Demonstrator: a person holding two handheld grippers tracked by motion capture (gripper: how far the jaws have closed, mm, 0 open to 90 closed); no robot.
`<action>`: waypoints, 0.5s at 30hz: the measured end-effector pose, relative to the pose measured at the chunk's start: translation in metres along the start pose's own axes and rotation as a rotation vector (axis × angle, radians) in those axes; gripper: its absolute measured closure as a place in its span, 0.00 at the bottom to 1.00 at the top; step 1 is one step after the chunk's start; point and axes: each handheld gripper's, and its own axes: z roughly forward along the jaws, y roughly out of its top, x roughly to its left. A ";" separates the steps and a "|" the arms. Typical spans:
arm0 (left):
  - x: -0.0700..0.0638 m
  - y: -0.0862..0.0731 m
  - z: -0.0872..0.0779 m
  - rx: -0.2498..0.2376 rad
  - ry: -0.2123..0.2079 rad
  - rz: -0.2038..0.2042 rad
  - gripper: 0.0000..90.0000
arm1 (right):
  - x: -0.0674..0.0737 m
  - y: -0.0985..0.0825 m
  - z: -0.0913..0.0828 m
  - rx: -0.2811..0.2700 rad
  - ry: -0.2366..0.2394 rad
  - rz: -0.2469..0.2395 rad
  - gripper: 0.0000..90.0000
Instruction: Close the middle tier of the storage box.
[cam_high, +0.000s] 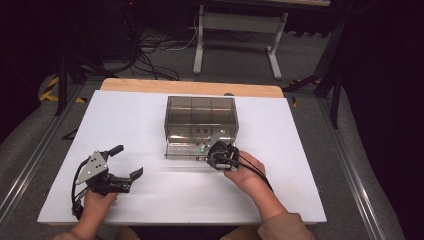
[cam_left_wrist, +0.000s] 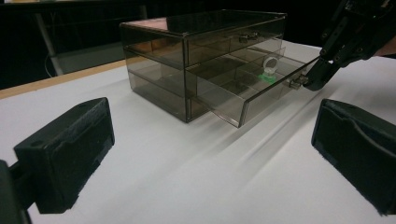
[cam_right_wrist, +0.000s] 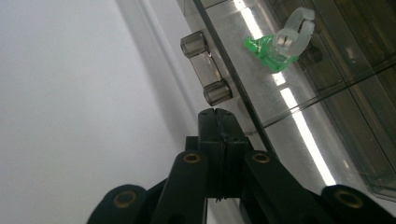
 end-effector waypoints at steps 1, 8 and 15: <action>0.000 0.000 0.000 0.001 0.000 0.000 0.00 | 0.000 0.000 0.000 -0.002 -0.003 0.001 1.00; 0.000 0.000 0.000 0.001 -0.003 0.000 0.00 | -0.001 0.001 0.000 -0.005 -0.007 0.003 1.00; 0.000 0.000 0.000 0.000 -0.003 0.000 0.00 | -0.001 0.002 -0.001 -0.022 -0.023 -0.003 1.00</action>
